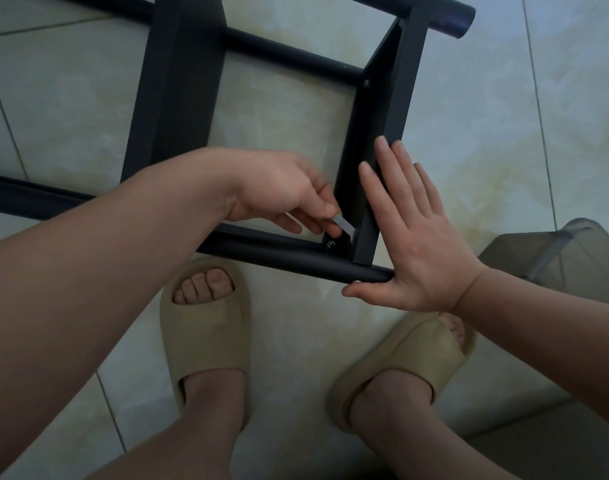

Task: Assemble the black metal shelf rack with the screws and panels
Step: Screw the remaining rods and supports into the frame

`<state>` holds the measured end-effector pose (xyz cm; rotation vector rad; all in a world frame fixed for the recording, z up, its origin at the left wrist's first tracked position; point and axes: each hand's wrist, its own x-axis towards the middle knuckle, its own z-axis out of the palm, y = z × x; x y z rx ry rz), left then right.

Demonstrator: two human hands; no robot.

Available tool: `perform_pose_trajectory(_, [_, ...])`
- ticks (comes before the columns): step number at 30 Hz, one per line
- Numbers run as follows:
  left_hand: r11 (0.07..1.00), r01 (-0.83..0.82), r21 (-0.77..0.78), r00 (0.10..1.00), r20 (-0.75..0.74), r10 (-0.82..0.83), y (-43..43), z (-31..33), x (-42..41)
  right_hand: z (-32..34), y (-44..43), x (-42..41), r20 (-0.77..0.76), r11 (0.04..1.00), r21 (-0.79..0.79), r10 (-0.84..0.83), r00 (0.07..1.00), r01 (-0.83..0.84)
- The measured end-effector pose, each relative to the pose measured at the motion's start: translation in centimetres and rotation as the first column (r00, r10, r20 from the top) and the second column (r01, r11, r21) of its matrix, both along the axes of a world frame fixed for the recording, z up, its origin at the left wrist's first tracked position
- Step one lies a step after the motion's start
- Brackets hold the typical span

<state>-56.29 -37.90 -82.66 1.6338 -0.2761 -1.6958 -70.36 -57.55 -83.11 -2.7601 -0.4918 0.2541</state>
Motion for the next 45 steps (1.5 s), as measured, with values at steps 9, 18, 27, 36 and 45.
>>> perform_pose_trajectory(9, [0.998,0.067,-0.017,0.997,0.031,-0.066,0.6,0.3,-0.3,0.0,0.0,0.0,-0.007,1.0,0.009,-0.005,1.0,0.005])
perform_pose_trajectory(18, [0.997,0.079,-0.011,0.996,0.048,-0.079,0.9,0.4,-1.1,0.0,0.1,0.0,-0.005,1.0,0.017,-0.008,1.0,0.008])
perform_pose_trajectory(27, [0.991,0.131,0.041,0.988,0.083,-0.134,1.2,0.2,-1.5,-0.1,0.1,-0.1,-0.007,1.0,0.024,-0.01,1.0,0.01])
perform_pose_trajectory(36, [0.996,0.003,0.084,0.909,0.415,-0.038,-0.1,-0.1,-0.1,-0.1,0.1,0.0,0.0,1.0,0.031,-0.005,1.0,0.005])
perform_pose_trajectory(45, [0.96,-0.279,0.016,0.956,-0.087,0.28,-1.6,-0.1,-1.6,0.0,0.1,0.0,-0.003,0.999,0.041,-0.008,1.0,0.008])
